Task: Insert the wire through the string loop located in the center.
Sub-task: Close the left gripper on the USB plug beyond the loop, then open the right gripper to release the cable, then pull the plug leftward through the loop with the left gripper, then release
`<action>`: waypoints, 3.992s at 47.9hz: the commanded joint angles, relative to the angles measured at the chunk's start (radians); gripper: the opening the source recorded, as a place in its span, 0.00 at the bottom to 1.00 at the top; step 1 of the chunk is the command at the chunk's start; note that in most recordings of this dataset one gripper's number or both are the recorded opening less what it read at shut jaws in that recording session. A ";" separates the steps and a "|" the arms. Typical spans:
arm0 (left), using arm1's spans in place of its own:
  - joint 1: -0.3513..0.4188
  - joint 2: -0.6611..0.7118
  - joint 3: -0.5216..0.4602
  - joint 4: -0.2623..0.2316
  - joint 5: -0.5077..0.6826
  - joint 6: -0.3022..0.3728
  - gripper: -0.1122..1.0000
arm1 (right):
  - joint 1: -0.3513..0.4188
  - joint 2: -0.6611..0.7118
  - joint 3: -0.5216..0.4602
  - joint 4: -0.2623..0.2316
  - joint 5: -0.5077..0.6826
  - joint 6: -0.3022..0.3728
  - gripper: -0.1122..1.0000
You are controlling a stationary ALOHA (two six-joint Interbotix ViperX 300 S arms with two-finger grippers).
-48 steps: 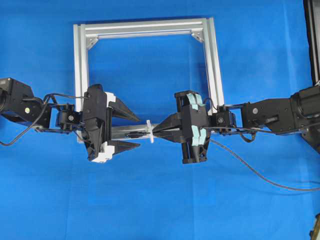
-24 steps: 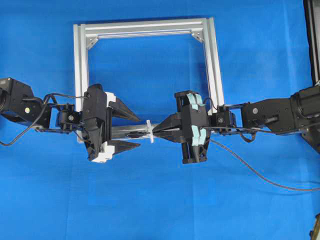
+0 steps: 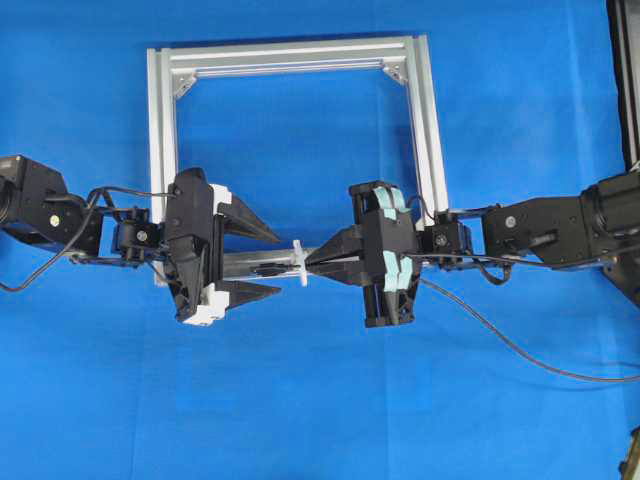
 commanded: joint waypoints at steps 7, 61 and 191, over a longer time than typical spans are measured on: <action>-0.003 -0.015 -0.012 0.002 -0.011 0.002 0.92 | 0.002 -0.014 -0.017 -0.002 -0.009 -0.002 0.08; 0.000 -0.018 -0.002 0.003 -0.025 0.005 0.16 | 0.000 -0.014 -0.017 -0.002 -0.008 -0.002 0.08; -0.112 -0.557 0.506 0.003 0.043 0.048 0.16 | 0.008 -0.066 -0.029 -0.006 0.117 0.005 0.95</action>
